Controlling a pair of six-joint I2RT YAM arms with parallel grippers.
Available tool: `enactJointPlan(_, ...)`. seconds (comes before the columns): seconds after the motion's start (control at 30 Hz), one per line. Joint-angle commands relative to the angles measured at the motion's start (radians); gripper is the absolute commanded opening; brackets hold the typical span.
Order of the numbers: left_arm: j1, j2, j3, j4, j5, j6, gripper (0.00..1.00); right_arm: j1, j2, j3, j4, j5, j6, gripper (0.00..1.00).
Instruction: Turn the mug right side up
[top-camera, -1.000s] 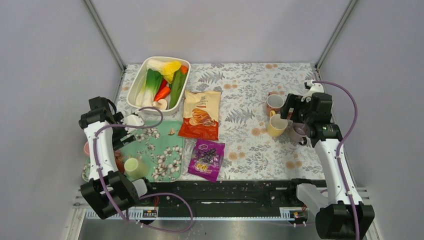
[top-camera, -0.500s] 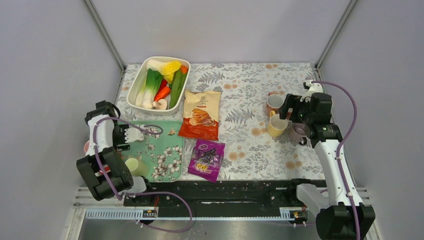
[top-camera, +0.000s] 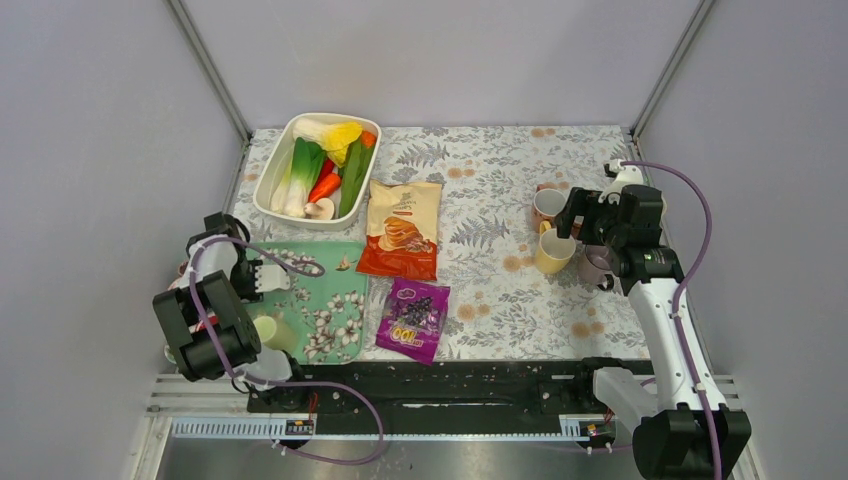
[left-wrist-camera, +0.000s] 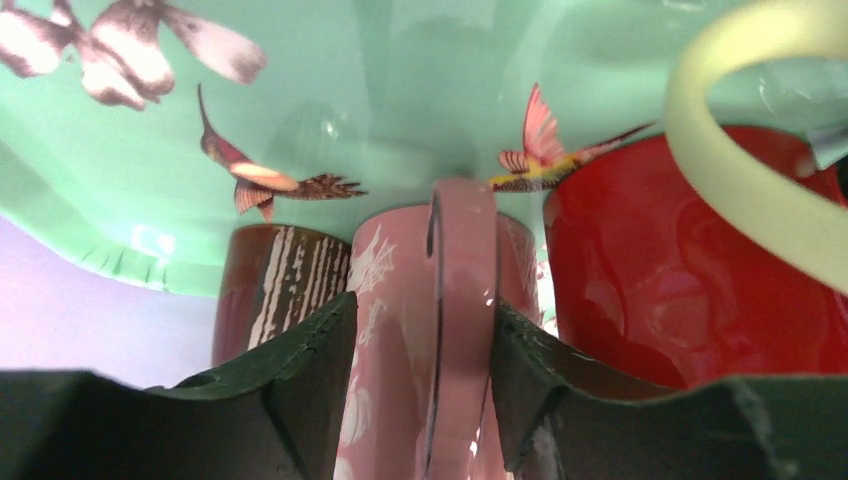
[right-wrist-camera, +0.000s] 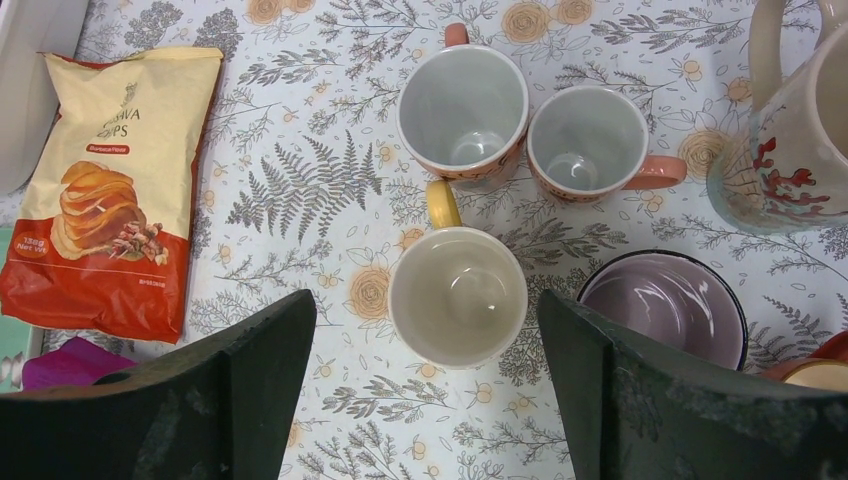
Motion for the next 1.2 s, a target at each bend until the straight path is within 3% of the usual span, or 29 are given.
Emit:
enactJointPlan(0.0, 0.005, 0.053, 0.021, 0.069, -0.047, -0.019, 0.48, 0.013, -0.004, 0.002, 0.031, -0.013, -0.001, 0.91)
enactJointPlan(0.1, 0.004, 0.044, 0.016, 0.068, -0.025, -0.025, 0.31, 0.014, -0.008, 0.002, 0.031, -0.016, 0.001, 0.91)
enactJointPlan(0.2, -0.010, 0.015, 0.024, 0.086, 0.034, -0.059, 0.00, 0.013, -0.012, 0.004, 0.031, -0.015, 0.001, 0.91)
enactJointPlan(0.53, -0.080, -0.051, 0.255, -0.044, 0.315, -0.392, 0.00, 0.055, -0.034, 0.014, 0.025, -0.070, 0.005, 0.91)
enactJointPlan(0.7, -0.081, -0.040, 0.344, -0.149, 0.513, -0.505, 0.00, 0.137, -0.056, -0.041, 0.123, -0.221, 0.035, 0.91)
enactJointPlan(0.93, -0.082, -0.063, 0.374, -0.157, 0.728, -0.671, 0.00, 0.472, 0.032, -0.081, 0.282, -0.275, 0.066, 0.91)
enactJointPlan(1.17, -0.129, -0.126, 0.447, -0.171, 0.907, -0.892, 0.00, 0.764, 0.272, 0.060, 0.482, -0.276, 0.106, 0.91)
